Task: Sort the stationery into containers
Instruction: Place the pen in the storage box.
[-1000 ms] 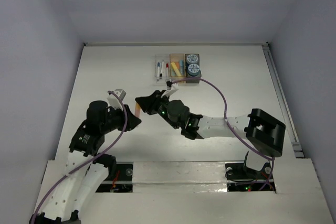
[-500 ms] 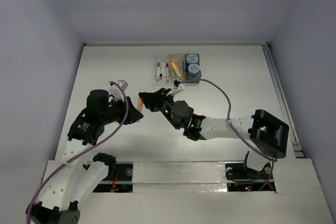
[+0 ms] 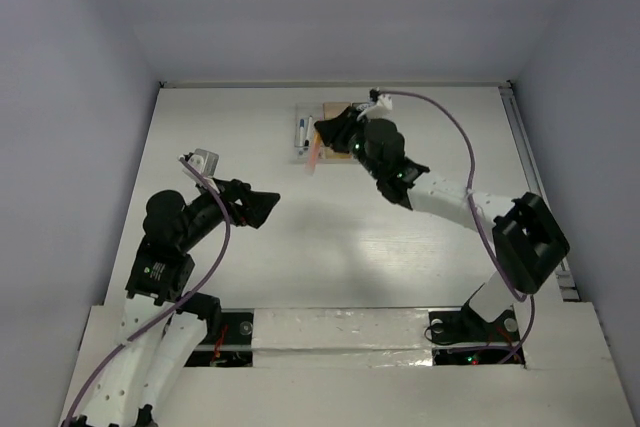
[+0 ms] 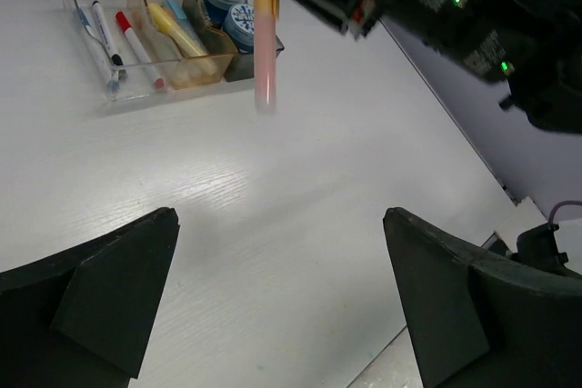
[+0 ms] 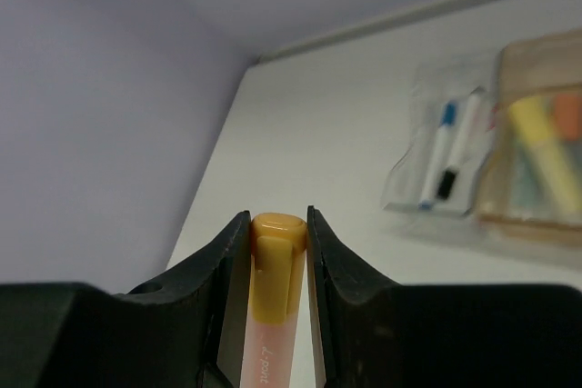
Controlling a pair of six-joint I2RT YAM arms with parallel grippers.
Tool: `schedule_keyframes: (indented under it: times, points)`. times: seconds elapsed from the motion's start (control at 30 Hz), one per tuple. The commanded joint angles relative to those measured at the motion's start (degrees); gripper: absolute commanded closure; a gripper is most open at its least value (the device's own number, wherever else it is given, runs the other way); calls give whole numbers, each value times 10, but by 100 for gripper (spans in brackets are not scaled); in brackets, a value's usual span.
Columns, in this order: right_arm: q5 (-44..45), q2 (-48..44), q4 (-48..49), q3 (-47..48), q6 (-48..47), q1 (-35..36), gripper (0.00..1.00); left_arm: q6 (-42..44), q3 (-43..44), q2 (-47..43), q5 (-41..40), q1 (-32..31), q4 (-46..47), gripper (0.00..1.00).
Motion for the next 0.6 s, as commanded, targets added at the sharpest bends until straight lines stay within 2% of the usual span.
schedule_keyframes:
  times: [0.0, 0.2, 0.37, 0.57]
  points:
    - [-22, 39, -17, 82, -33, -61, 100, 13, -18, -27, -1, 1, 39, 4]
    - [-30, 166, -104, 207, -121, -137, 100, 10, -35, -31, 8, 1, 50, 1]
    - [-17, 253, -150, 333, -204, -153, 100, 11, -33, -37, -11, -18, 42, 1]
    - [3, 332, -209, 416, -260, -153, 100, 12, -31, -36, -15, -23, 37, 1]
